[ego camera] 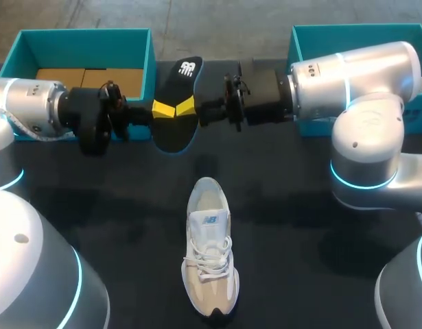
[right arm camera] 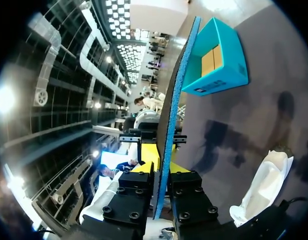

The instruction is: Take the shoe out of the shoebox, open the shoe tongue, remove and reinsert the insole, then place the shoe into the shoebox

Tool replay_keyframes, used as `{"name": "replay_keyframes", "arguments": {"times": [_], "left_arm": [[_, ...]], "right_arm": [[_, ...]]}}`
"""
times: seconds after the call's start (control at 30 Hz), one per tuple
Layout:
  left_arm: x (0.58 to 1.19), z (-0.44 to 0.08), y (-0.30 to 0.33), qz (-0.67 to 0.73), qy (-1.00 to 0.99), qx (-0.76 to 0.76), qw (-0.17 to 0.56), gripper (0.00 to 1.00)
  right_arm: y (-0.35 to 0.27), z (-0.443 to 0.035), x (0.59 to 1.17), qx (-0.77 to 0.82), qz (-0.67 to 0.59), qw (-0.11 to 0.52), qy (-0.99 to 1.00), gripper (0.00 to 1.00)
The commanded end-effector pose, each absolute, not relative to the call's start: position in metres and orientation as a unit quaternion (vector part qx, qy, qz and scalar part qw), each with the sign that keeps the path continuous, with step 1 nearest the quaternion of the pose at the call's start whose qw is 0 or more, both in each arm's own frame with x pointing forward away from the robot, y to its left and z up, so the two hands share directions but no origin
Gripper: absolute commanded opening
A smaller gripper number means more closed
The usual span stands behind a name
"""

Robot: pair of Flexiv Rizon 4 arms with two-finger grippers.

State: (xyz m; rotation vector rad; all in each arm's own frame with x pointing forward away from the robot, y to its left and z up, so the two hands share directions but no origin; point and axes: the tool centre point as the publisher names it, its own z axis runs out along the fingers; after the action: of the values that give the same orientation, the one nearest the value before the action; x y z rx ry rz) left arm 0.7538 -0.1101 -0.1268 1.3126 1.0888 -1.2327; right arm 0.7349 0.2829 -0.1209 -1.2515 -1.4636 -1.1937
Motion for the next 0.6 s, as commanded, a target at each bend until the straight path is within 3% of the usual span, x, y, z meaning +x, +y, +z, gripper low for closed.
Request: {"name": "replay_keyframes", "arguments": {"times": [0.03,0.13,0.53,0.6], "left_arm": [[0.7541,-0.1277,-0.1113,-0.508,0.449,0.542,0.497,0.0],[0.7541,-0.1277,-0.1113,-0.508,0.449,0.542,0.497,0.0],[0.7538,-0.1278,-0.1116,-0.506,0.449,0.545,0.495,0.0],[0.7532,-0.1276,-0.1115,-0.507,0.448,0.547,0.494,0.32]], "right_arm": [[0.2848,-0.1225,0.7351,-0.501,-0.478,0.425,-0.584,0.08],[0.2846,-0.123,0.7351,-0.501,-0.479,0.425,-0.582,0.0],[0.2838,-0.1234,0.7352,-0.499,-0.481,0.426,-0.582,0.0],[0.2838,-0.1234,0.7353,-0.499,-0.481,0.426,-0.582,0.0]]}}
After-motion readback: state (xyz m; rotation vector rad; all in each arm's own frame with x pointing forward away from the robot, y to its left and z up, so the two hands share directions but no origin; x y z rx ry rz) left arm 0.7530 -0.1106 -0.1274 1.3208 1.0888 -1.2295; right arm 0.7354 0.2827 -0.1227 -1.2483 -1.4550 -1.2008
